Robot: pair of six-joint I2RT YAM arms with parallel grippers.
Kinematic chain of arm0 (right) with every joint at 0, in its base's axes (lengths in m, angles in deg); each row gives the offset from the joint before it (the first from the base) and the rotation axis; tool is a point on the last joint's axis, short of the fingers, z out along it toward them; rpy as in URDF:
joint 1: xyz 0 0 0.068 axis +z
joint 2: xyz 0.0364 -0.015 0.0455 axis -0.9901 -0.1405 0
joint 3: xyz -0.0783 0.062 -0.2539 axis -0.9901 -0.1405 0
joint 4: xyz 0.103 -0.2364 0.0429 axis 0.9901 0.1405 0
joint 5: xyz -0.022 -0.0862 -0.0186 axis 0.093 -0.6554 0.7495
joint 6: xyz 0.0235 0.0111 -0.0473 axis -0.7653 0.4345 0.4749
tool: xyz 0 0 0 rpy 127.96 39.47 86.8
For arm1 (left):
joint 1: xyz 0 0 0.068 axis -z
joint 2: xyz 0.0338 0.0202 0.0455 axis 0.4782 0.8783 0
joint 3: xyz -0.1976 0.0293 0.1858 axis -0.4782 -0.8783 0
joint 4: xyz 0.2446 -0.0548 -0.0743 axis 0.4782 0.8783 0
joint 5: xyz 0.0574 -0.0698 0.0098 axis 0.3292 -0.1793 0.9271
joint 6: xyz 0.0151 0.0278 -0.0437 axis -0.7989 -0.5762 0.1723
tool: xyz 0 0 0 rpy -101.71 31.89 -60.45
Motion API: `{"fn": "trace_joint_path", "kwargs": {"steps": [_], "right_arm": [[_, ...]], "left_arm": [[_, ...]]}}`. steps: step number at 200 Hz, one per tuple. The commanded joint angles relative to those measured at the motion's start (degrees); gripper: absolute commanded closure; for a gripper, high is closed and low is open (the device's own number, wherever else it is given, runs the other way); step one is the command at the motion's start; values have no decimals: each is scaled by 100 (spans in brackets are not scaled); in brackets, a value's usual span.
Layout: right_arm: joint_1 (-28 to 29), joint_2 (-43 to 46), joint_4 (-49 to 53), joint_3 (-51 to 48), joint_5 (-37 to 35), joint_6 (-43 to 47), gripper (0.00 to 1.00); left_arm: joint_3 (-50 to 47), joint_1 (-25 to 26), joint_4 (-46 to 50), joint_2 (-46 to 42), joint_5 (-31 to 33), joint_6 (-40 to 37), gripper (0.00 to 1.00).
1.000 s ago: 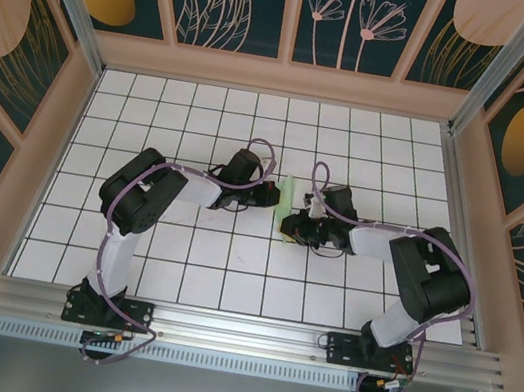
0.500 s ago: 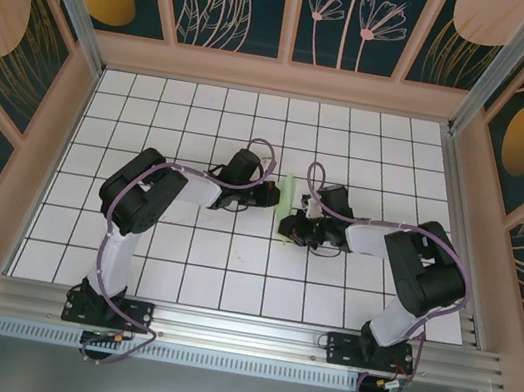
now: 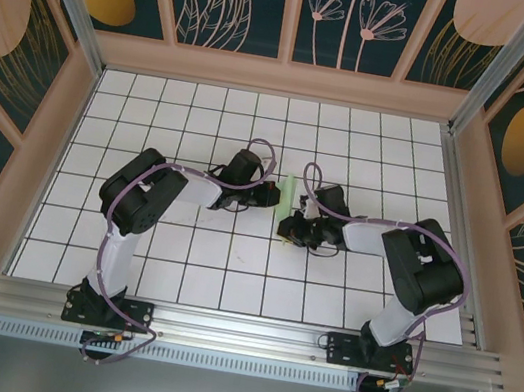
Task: Fold a paper plane with a square sheet of paper (fold left side to right side)
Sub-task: Fold the wing for the fifth time at the center of the table.
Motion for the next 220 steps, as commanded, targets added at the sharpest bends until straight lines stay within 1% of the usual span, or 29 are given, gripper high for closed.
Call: {"fn": "trace_joint_path", "kwargs": {"steps": [1, 79, 114, 138, 158, 178, 182, 204, 220], "right_arm": [[125, -161, 544, -101, -191, 103, 83], [523, 298, 776, -465, -341, 85, 83], [599, 363, 873, -564, -324, 88, 83], [571, 612, 1137, -428, -331, 222, 82], [420, 838, 1252, -186, -170, 324, 82], [186, 1049, 1122, -11, 93, 369, 82], [-16, 1075, 1083, 24, 130, 378, 82], [-445, 1035, 893, 243, 169, 424, 82], [-594, 838, 719, 451, 79, 372, 82]], "left_arm": [[-3, -60, 526, 427, 852, 9, 100], [32, -70, 629, 506, 961, 26, 100], [23, -70, 614, 519, 935, 26, 100], [7, -66, 571, 506, 889, 10, 100], [-8, -69, 512, 491, 817, 8, 100], [-12, -65, 499, 479, 795, 2, 100], [-12, -65, 497, 473, 795, 0, 100], [-21, -64, 488, 466, 769, -9, 100], [-21, -67, 484, 471, 752, -7, 100]]}}
